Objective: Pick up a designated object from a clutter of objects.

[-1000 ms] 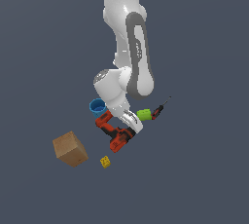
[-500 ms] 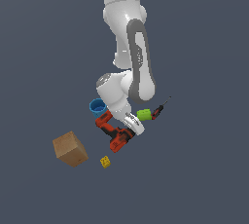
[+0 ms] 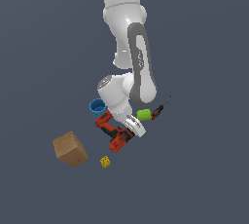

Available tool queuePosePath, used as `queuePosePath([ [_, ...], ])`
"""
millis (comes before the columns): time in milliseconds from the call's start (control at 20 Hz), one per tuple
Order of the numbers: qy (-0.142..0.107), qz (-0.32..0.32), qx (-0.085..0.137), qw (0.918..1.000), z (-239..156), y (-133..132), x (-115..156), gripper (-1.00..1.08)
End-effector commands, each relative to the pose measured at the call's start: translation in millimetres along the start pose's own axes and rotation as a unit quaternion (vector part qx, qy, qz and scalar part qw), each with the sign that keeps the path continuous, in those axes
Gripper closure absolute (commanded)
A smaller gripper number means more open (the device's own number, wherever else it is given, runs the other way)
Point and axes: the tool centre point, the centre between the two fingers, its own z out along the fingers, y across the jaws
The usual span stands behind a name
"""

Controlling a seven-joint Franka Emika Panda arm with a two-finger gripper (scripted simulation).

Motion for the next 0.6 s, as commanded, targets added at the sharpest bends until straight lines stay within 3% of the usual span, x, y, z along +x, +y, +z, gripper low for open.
queuePosePath([
  [0, -0.004, 0.002, -0.004, 1.0000, 4.4, 5.1, -2.2, 1.08],
  [550, 0.000, 0.000, 0.000, 1.0000, -3.3, -0.4, -0.7, 1.08],
])
